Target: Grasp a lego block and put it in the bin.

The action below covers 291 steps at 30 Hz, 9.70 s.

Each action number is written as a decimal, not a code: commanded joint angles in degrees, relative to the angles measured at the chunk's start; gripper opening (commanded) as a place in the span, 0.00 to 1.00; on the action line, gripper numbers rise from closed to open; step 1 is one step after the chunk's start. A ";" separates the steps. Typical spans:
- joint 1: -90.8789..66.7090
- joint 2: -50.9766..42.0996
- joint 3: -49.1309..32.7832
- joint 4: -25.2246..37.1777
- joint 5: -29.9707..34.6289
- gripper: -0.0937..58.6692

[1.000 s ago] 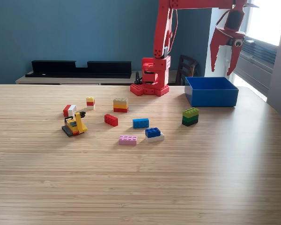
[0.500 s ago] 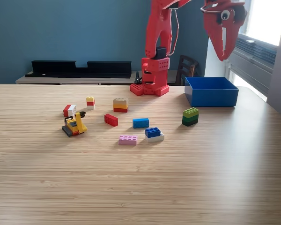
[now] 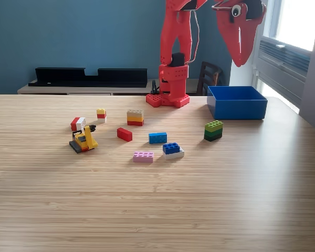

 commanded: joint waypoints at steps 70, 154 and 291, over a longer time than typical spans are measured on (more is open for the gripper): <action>28.56 4.48 38.23 -39.29 -8.26 0.45; 10.02 10.55 19.86 -12.57 5.10 0.00; 40.52 4.22 44.12 -51.06 -3.08 0.38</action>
